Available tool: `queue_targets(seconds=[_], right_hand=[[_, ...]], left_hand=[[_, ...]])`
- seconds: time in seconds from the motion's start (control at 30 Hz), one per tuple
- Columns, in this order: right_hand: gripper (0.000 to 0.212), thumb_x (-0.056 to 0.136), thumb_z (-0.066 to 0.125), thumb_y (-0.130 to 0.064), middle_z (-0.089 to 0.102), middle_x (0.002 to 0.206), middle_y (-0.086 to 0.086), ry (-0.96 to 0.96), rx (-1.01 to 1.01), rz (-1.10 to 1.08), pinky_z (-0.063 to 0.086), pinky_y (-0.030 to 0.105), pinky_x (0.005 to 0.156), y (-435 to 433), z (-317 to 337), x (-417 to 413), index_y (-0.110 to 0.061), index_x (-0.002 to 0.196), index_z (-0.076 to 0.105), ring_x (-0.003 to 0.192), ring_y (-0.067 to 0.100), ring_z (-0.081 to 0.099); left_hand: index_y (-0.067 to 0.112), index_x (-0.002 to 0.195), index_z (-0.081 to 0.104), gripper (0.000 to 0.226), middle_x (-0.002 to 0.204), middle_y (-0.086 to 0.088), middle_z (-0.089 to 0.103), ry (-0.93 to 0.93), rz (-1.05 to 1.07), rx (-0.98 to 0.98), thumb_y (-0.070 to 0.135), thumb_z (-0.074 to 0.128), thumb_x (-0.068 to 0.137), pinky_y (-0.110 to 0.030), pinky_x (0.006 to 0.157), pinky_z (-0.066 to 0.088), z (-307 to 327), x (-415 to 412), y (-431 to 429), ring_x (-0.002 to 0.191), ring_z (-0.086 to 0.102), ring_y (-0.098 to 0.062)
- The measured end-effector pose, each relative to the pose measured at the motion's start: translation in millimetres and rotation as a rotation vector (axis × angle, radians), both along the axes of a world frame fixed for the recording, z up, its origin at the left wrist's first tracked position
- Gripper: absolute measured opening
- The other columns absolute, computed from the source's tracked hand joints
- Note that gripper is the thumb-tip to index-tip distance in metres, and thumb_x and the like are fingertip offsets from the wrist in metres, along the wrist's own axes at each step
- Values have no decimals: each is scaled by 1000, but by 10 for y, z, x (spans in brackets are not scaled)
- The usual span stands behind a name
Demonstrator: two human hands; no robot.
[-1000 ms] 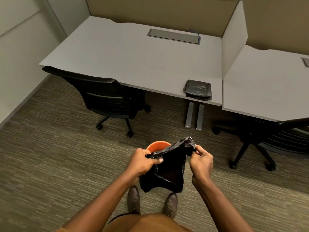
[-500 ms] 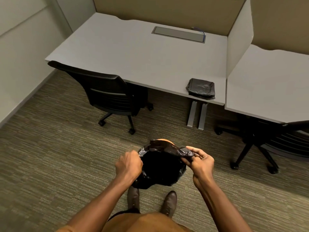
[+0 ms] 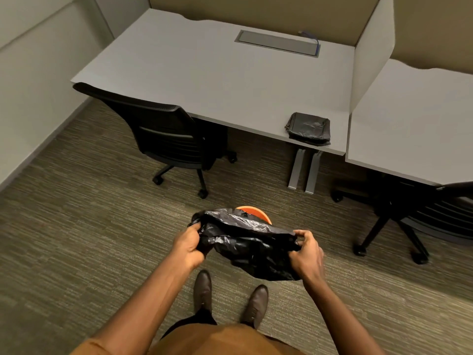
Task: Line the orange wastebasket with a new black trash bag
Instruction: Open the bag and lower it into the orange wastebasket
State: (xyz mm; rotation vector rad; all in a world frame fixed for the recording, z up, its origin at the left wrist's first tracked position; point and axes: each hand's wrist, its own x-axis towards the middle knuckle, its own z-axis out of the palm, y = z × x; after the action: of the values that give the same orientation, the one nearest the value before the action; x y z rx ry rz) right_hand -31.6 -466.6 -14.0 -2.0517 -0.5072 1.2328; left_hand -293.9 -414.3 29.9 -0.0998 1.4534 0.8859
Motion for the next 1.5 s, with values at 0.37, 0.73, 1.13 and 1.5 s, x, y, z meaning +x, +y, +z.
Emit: queue_targets(seconds=[0.37, 0.73, 1.13, 1.5], right_hand=[[8, 98, 60, -2, 70, 95, 11, 255, -81, -477, 59, 41, 69, 66, -302, 397, -7, 93, 65, 83, 25, 67], [23, 91, 70, -25, 73, 105, 6, 367, -112, -518, 55, 35, 63, 455, -435, 501, -15, 111, 67, 83, 21, 68], [18, 91, 64, -35, 63, 88, -2, 279, -238, -615, 52, 30, 65, 881, -1059, 236, -23, 105, 64, 74, 17, 59], [40, 95, 69, -54, 65, 107, 2, 622, -283, -785, 53, 21, 34, 1213, -1957, 374, -20, 115, 63, 104, 17, 67]], left_hand=[[2, 98, 78, 30, 81, -17, 84, -52, -214, -29, 22, 59, 107, -40, 57, 68, -280, -135, -98, 63, 82, -30], [-1, 115, 80, 28, 115, -28, 79, 1006, -568, -72, 17, 61, 106, -45, 83, 59, -875, -227, -78, 103, 76, -46], [-2, 96, 67, 25, 105, -21, 69, -66, 150, -192, 5, 51, 114, -20, 38, 57, -1764, -375, 589, 56, 76, -21], [23, 87, 75, 40, 71, 3, 74, 81, -471, -238, 51, 50, 102, -22, 51, 49, -2623, -414, 854, 68, 66, -15]])
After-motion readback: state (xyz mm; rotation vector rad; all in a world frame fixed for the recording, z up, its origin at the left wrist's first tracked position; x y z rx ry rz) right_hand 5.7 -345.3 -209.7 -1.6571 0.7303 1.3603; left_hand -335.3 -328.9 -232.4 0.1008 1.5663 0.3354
